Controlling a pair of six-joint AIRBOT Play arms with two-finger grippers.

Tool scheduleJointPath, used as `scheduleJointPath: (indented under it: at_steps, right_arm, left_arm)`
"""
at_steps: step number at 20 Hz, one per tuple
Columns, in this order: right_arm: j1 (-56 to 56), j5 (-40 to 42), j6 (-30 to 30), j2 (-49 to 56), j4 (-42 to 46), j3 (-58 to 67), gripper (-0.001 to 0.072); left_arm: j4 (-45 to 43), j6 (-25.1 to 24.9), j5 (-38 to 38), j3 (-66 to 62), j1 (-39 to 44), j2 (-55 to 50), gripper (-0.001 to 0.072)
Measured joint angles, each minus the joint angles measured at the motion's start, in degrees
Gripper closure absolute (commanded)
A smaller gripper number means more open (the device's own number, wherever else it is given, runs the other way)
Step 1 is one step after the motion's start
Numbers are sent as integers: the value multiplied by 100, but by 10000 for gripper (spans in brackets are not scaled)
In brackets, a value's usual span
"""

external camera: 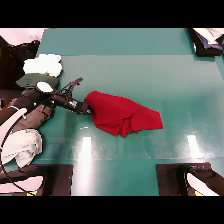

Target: Fold the shirts.

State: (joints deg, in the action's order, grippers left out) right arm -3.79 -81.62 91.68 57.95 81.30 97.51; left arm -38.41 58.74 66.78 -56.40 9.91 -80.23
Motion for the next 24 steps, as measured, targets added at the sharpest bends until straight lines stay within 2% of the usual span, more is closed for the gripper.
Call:
scheduleJointPath:
  at_steps: [3,4,5,6,8,9,15,22,23,24]
  right_arm:
    - [2,-623,-44,361,-203,-498,689]
    - [2,-695,-79,474,-243,-758,649]
    - [2,-710,-127,601,-275,-1078,463]
    - [2,-682,-199,721,-313,-1392,332]
    - [20,-494,-398,1010,-562,-2024,218]
    - [61,-393,-542,1185,-785,-2312,203]
    - [365,118,-1115,2367,-1932,-3167,203]
    - [426,560,-1307,2979,-2380,-3307,219]
    - [400,627,-1320,3001,-2393,-3311,370]
    - [352,669,-1335,3018,-2415,-3318,564]
  left_arm:
    - [-197,17,271,-468,2,282,684]
    - [-289,33,393,-649,2,400,683]
    - [-350,52,494,-809,0,509,684]
    - [-387,59,599,-957,0,625,683]
    - [-468,79,774,-1147,2,798,683]
    - [-485,94,846,-1204,2,857,683]
    - [-612,267,1029,-1335,2,988,683]
    - [-658,396,1032,-1353,2,1005,683]
    - [-660,407,1029,-1353,2,1005,683]
    - [-660,415,1027,-1353,2,1005,683]
